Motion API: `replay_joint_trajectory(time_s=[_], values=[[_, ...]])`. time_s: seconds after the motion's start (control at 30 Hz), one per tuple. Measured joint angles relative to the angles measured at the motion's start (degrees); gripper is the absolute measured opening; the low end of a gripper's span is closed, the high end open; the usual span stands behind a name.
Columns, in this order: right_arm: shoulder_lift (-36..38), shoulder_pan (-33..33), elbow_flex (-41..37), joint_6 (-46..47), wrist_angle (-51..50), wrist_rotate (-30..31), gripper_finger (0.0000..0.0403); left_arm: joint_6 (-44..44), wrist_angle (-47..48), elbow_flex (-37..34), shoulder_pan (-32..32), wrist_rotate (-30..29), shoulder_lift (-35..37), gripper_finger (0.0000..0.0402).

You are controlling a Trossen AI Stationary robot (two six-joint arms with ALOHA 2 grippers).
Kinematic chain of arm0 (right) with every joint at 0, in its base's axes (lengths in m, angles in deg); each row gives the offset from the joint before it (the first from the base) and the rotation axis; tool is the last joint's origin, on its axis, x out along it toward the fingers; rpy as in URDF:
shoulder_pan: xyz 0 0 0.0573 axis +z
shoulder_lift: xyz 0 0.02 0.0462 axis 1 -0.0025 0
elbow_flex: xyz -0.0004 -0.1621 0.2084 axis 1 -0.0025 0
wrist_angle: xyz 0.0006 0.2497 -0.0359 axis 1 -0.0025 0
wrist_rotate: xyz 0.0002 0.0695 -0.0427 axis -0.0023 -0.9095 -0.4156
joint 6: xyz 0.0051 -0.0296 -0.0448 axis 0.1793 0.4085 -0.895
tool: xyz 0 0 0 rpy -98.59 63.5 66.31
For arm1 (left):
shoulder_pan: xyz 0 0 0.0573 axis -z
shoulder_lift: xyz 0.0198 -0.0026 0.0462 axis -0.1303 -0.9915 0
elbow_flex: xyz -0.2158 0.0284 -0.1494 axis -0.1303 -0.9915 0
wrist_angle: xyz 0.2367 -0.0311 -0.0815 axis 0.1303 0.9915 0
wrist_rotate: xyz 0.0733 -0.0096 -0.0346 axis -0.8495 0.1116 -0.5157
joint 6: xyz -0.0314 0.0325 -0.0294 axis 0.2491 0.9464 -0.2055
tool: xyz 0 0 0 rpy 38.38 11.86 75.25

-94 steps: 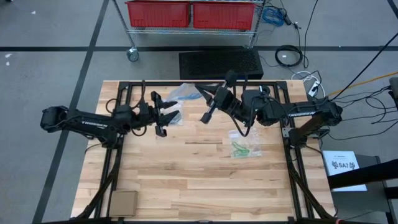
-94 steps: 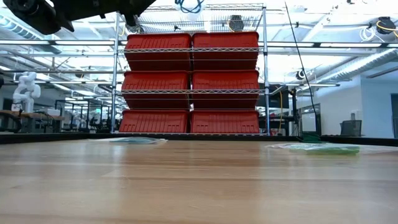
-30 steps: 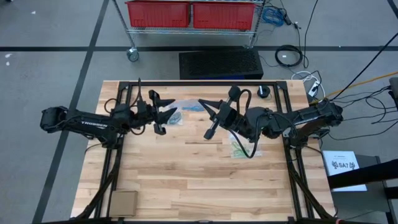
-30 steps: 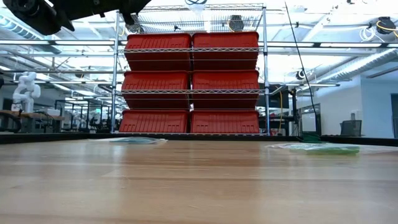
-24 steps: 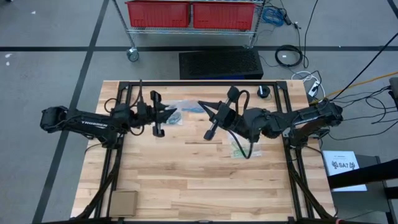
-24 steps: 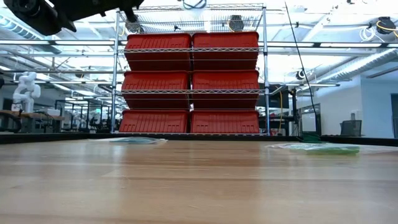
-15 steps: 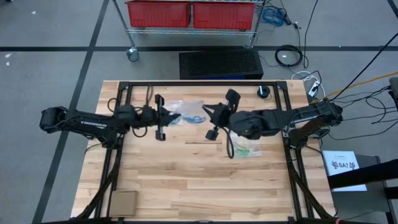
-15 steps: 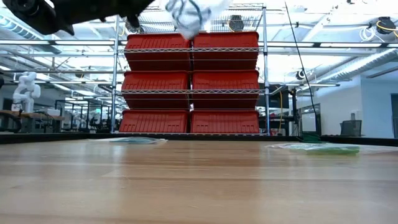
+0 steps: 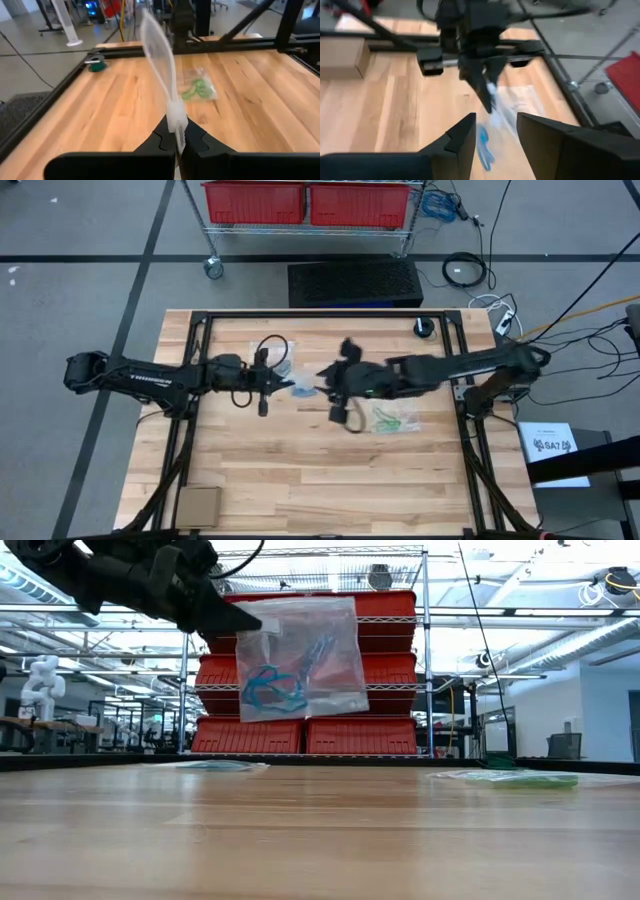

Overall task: Sort rubber bands
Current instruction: Close the center zip lock bag

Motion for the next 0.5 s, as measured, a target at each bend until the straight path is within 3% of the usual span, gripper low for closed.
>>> replay_joint_trajectory(time_s=[0.2,0.5], values=[[-8.7,-2.6,-0.1,-6.8,10.2,-4.2,0.0139,0.1,0.3,0.0,0.1,1.0,0.0,0.0001],[-13.2,-7.2,-0.1,-7.8,16.0,-12.7,0.0128,0.2,2.8,0.0,0.1,2.4,0.0,0.0000]])
